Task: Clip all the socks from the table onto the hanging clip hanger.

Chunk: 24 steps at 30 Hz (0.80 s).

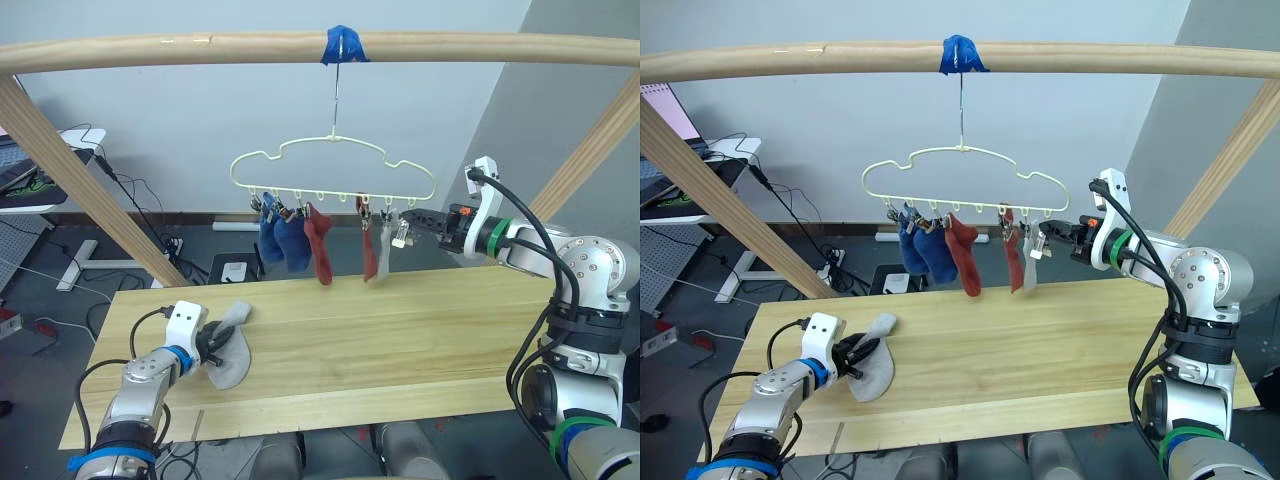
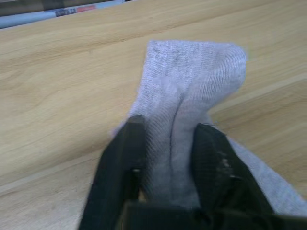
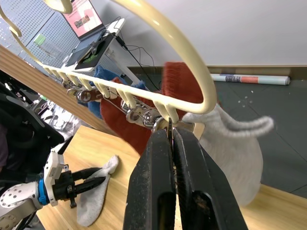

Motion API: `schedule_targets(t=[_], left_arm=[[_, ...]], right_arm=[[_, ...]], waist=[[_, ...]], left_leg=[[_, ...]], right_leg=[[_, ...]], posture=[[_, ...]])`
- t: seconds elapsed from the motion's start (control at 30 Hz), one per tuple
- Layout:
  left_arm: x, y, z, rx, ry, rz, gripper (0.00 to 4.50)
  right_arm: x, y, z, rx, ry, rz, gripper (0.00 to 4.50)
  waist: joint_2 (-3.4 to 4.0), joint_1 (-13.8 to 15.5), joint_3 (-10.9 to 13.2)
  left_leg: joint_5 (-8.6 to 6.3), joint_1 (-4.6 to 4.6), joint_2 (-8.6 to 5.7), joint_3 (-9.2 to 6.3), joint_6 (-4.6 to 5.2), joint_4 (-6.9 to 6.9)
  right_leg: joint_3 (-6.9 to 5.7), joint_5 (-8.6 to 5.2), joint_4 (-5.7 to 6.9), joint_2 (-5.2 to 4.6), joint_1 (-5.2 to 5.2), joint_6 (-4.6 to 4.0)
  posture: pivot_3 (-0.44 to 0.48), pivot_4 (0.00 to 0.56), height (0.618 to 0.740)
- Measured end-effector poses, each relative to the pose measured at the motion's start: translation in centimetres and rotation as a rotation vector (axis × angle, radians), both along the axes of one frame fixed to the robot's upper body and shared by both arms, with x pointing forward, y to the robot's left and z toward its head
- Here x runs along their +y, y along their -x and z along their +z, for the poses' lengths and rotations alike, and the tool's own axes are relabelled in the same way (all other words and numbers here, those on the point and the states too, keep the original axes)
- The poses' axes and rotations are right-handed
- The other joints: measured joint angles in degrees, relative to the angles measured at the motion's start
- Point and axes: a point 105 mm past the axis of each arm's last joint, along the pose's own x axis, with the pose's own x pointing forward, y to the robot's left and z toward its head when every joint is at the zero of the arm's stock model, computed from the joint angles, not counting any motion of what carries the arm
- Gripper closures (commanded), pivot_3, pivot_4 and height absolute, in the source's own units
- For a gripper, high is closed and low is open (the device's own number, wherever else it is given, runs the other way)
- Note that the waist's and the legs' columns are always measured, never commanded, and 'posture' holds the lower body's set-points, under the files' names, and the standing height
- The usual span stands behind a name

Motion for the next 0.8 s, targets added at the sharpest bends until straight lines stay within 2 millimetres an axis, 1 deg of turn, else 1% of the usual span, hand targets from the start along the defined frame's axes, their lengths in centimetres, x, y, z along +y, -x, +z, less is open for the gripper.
schedule_targets(t=[0.07,0.17,0.27,0.33,0.43,0.47,0.57,0.63,0.7,0.8], left_arm=[[-0.4,0.2,0.2,-0.002,0.006,-0.019,4.38],[-1.5,0.4,0.7,-0.003,0.038,-0.066,4.41],[-3.1,0.4,2.3,-0.039,0.08,-0.131,4.41],[-4.8,0.5,4.2,-0.087,0.12,-0.213,4.41],[-6.7,0.7,6.3,-0.147,0.159,-0.306,4.41],[-7.7,1.0,7.3,-0.169,0.169,-0.364,4.41],[-11.9,2.4,11.6,-0.287,0.184,-0.62,4.41],[-14.2,2.6,13.8,-0.381,0.162,-0.737,4.41],[-15.4,2.5,14.9,-0.44,0.144,-0.789,4.41],[-16.8,2.2,15.4,-0.492,0.122,-0.811,4.41]], right_arm=[[0.0,0.0,0.0,-0.001,0.0,0.0,4.5],[0.0,0.0,0.0,-0.003,-0.001,0.0,4.5],[0.0,0.0,0.0,-0.004,-0.002,0.0,4.5],[0.0,0.0,0.0,-0.003,-0.003,0.0,4.5],[0.0,0.1,0.0,0.004,-0.009,0.008,4.5],[0.0,0.2,-0.1,0.02,-0.019,0.016,4.5],[0.0,0.4,-0.1,0.075,-0.06,0.041,4.5],[0.1,0.8,0.1,0.112,-0.087,0.062,4.5],[0.2,1.0,0.1,0.135,-0.098,0.07,4.5],[0.3,1.0,0.3,0.16,-0.153,0.065,4.5]], waist=[[0.0,0.0,0.0],[0.0,0.0,0.0],[0.0,0.0,0.0],[0.0,0.0,0.0],[0.0,0.0,0.0],[-0.02,0.0,0.0],[-0.02,0.1,0.0],[-0.01,0.1,0.0],[-0.01,0.0,0.0],[-0.01,-0.4,0.0]], left_leg=[[0.0,-0.02,0.0,0.0,0.0,-0.01],[0.0,-0.08,0.01,-0.02,0.0,-0.01],[0.0,-0.09,0.0,-0.02,0.0,-0.01],[0.0,-0.1,0.01,-0.01,0.0,-0.01],[0.0,-0.09,0.01,-0.01,0.0,-0.01],[0.0,-0.11,0.01,-0.02,0.0,-0.01],[0.0,-0.14,0.0,0.01,0.0,0.0],[0.0,-0.13,-0.01,0.01,0.0,0.0],[0.0,-0.12,0.0,0.0,0.0,0.0],[0.0,-0.13,0.0,0.03,0.0,-0.01]], right_leg=[[-0.01,0.0,-0.01,0.0,-0.01,0.0],[-0.02,0.0,-0.02,0.0,-0.03,0.0],[-0.02,0.0,-0.04,0.0,-0.04,0.0],[-0.02,0.0,-0.06,-0.01,-0.04,0.0],[-0.02,-0.01,-0.06,0.0,-0.04,-0.01],[-0.02,-0.01,-0.07,0.01,-0.05,-0.01],[0.0,0.0,-0.11,-0.01,-0.04,-0.01],[0.0,0.0,-0.1,0.0,-0.03,-0.01],[0.0,0.0,-0.1,0.02,-0.03,-0.01],[0.02,0.0,-0.1,0.03,-0.04,0.0]], posture=[[-0.107,0.182,0.74],[-0.107,0.18,0.74],[-0.105,0.178,0.74],[-0.103,0.178,0.74],[-0.098,0.174,0.74],[-0.098,0.174,0.74],[-0.099,0.173,0.74],[-0.109,0.17,0.74],[-0.117,0.167,0.74],[-0.123,0.162,0.74]])
